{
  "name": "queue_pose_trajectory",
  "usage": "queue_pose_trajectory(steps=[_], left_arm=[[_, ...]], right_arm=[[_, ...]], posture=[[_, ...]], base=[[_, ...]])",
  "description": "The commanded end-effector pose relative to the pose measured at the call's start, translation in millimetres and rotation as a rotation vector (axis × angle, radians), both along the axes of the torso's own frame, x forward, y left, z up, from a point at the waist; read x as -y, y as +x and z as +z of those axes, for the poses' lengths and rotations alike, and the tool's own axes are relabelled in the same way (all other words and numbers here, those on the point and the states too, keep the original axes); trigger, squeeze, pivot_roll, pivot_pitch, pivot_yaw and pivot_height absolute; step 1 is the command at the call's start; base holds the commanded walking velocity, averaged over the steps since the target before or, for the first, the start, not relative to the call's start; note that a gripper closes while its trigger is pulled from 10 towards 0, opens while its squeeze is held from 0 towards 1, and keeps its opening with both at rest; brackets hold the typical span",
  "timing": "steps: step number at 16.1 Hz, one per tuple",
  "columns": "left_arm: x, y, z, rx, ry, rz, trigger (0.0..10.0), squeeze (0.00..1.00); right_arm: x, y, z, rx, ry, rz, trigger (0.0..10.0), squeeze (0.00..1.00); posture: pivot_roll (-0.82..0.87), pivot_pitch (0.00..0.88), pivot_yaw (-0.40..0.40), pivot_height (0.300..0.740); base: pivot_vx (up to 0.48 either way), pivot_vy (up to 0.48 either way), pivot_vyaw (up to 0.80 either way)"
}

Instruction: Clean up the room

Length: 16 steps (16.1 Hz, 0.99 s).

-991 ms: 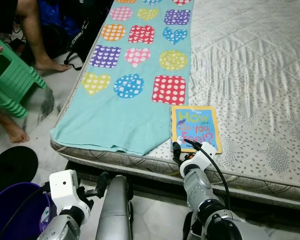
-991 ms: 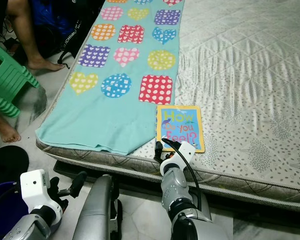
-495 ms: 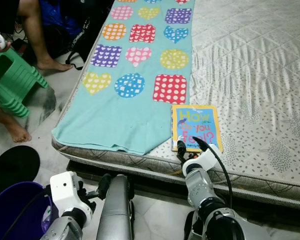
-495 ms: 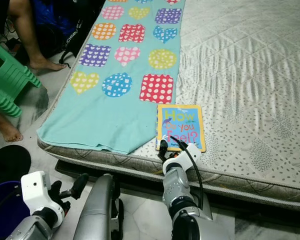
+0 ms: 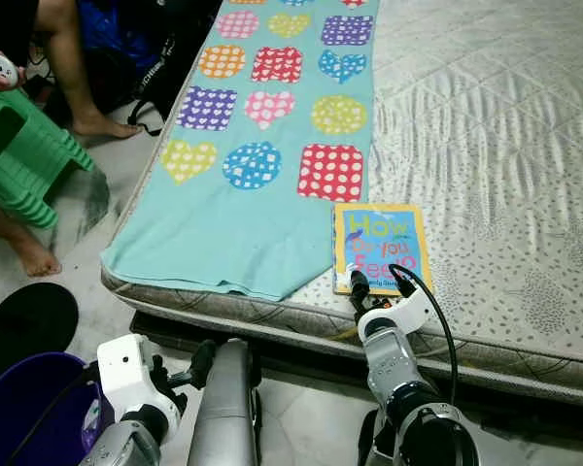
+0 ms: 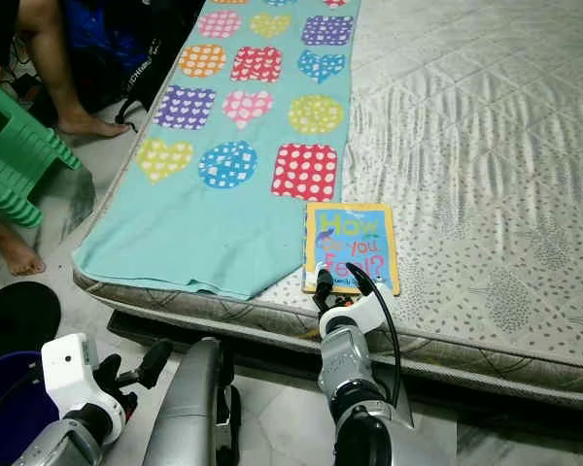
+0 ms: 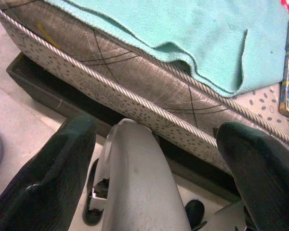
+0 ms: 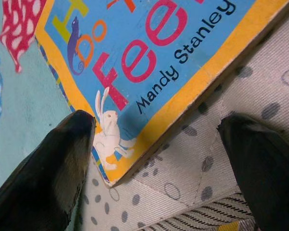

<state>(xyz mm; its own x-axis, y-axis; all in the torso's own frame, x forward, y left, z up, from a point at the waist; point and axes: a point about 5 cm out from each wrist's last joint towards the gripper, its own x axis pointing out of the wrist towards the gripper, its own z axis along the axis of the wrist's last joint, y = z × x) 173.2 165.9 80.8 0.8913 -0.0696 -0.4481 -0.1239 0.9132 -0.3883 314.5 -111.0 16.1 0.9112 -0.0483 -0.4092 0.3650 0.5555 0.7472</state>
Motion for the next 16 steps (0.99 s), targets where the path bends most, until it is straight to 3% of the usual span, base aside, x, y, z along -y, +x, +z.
queue_pose_trajectory(steps=[1,2,3,4,5,11,16], left_arm=[[-3.5,-4.3,-1,-0.018,0.008,0.019,10.0,0.0],[-3.2,-4.0,-1,-0.018,0.007,0.018,10.0,0.0],[-3.2,-3.9,-1,-0.018,0.006,0.017,10.0,0.0],[-3.2,-3.9,-1,-0.019,0.006,0.018,10.0,0.0],[-3.0,-3.6,-1,-0.021,0.005,0.019,10.0,0.0],[-2.1,-1.0,-1,-0.018,0.004,0.018,10.0,0.0],[-0.6,0.7,-2,-0.017,0.003,0.016,10.0,0.0]], right_arm=[[-87.7,-22.1,-3,-0.096,0.218,0.127,4.5,0.0],[-90.1,-22.1,-3,-0.095,0.232,0.129,6.4,0.0],[-92.2,-21.7,-1,-0.09,0.245,0.133,7.1,0.0],[-94.1,-21.3,0,-0.087,0.254,0.136,9.1,0.0],[-98.9,-20.3,3,-0.073,0.276,0.146,10.0,0.0],[-117.1,-22.0,11,-0.049,0.321,0.196,10.0,0.0],[-139.5,-25.7,20,-0.039,0.426,0.225,10.0,0.0]], posture=[[0.37,0.279,0.107,0.601],[0.37,0.279,0.107,0.601],[0.37,0.279,0.107,0.601],[0.37,0.279,0.107,0.601],[0.36,0.281,0.105,0.601],[0.36,0.28,0.103,0.601],[0.35,0.278,0.1,0.601]], base=[[0.0,0.0,0.0],[0.0,0.0,0.0],[0.0,0.0,0.0],[0.0,0.0,0.0],[0.0,0.0,0.0],[0.0,0.0,0.0],[0.0,0.0,0.0]])
